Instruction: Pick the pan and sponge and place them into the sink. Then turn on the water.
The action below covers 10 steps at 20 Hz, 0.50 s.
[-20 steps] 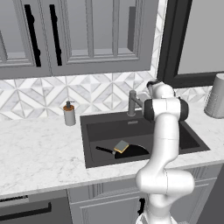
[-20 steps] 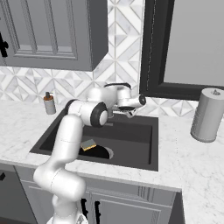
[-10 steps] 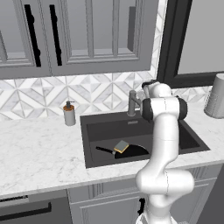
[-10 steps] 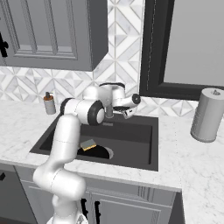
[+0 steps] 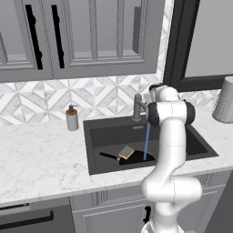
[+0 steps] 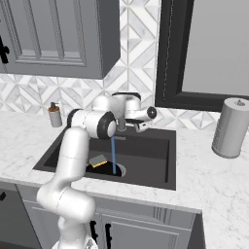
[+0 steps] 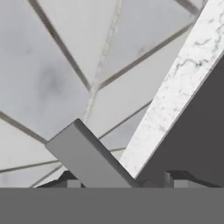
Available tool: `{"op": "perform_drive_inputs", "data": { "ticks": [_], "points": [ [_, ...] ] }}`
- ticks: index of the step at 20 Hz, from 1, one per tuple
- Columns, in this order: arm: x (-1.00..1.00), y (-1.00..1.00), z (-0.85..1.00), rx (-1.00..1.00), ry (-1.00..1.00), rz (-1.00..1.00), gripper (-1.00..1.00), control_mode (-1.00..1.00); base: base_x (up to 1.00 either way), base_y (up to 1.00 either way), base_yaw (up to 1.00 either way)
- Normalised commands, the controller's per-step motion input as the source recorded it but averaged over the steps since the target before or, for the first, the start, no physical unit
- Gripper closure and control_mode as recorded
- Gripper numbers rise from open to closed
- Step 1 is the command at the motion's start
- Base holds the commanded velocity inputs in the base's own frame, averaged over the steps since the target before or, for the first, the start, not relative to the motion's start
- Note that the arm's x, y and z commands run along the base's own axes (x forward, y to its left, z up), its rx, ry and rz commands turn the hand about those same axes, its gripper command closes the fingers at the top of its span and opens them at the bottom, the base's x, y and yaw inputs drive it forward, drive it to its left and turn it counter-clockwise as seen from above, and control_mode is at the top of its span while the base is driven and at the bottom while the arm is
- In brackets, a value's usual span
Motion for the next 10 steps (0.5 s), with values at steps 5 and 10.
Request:
{"op": "perform_drive_inputs", "data": {
  "ticks": [5,10],
  "points": [
    [0.0,0.0,0.0,0.0,0.0,-0.01,1.0,-1.0,0.0,0.0,0.0],
    [0.0,0.0,0.0,0.0,0.0,0.0,1.0,-1.0,0.0,0.0,0.0]
  ]
}}
